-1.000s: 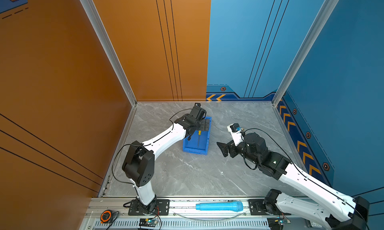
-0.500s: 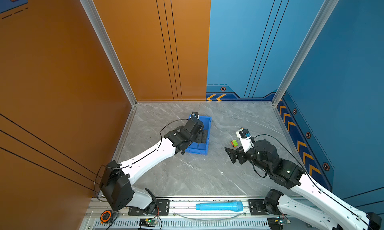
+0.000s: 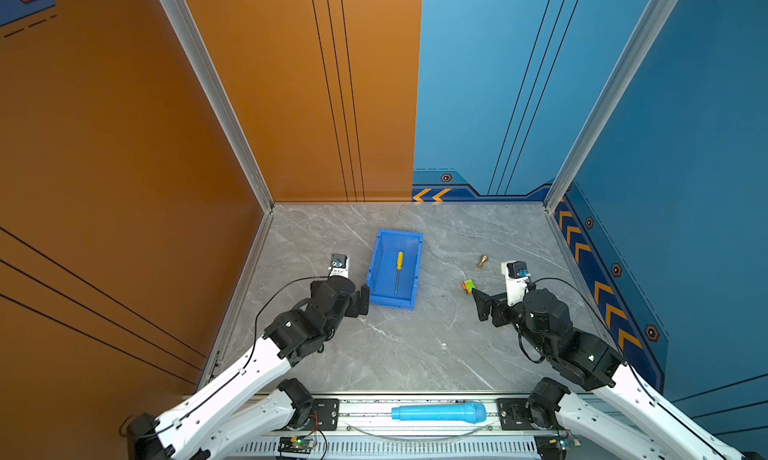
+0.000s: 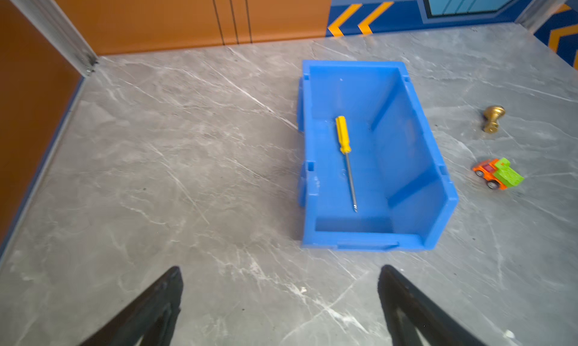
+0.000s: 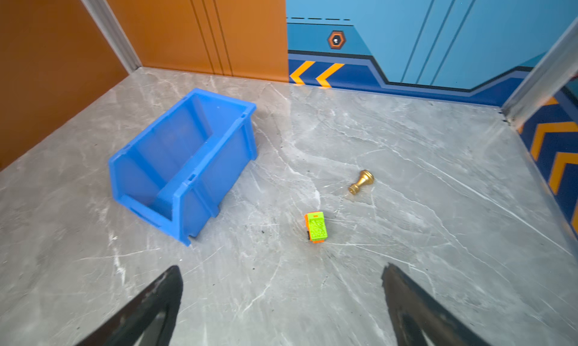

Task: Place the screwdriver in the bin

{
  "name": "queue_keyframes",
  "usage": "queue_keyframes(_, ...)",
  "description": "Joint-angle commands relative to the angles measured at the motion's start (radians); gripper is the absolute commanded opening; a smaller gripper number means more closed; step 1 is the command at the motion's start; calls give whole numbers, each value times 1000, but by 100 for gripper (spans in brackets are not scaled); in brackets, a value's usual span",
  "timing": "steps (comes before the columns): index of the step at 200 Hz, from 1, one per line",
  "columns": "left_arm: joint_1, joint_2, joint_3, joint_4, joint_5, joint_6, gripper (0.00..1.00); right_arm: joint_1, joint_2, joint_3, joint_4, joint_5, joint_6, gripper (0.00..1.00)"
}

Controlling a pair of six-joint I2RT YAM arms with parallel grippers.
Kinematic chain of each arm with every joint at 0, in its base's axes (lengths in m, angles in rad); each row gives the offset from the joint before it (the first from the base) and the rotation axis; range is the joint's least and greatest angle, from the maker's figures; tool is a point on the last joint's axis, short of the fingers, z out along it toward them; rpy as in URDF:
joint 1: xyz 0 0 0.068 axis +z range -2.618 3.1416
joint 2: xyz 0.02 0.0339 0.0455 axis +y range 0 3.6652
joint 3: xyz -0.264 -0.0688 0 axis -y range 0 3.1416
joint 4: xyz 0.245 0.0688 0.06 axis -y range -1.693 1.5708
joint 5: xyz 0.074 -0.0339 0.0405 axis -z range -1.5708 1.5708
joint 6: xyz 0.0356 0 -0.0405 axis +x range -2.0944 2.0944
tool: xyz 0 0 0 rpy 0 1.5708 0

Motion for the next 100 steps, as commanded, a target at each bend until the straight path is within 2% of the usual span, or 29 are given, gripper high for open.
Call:
queue_keyframes(1, 48, -114, -99, 33, -78, 152, 98, -57, -23, -39, -28, 120, 34, 100)
queue_keyframes(26, 119, -250, -187, 83, -112, 205, 98, -126, -52, -81, -18, 195, 34, 100)
queue_keyframes(44, 175, -297, -220, 99, -103, 237, 98, -178, -70, -125, 7, 229, 32, 100)
queue_keyframes(73, 266, -279, -267, 128, -117, 258, 98, -252, -62, -223, 147, 220, -58, 100)
queue_keyframes(100, 369, -255, -326, 215, -50, 273, 98, -342, -56, -339, 328, 152, -168, 100)
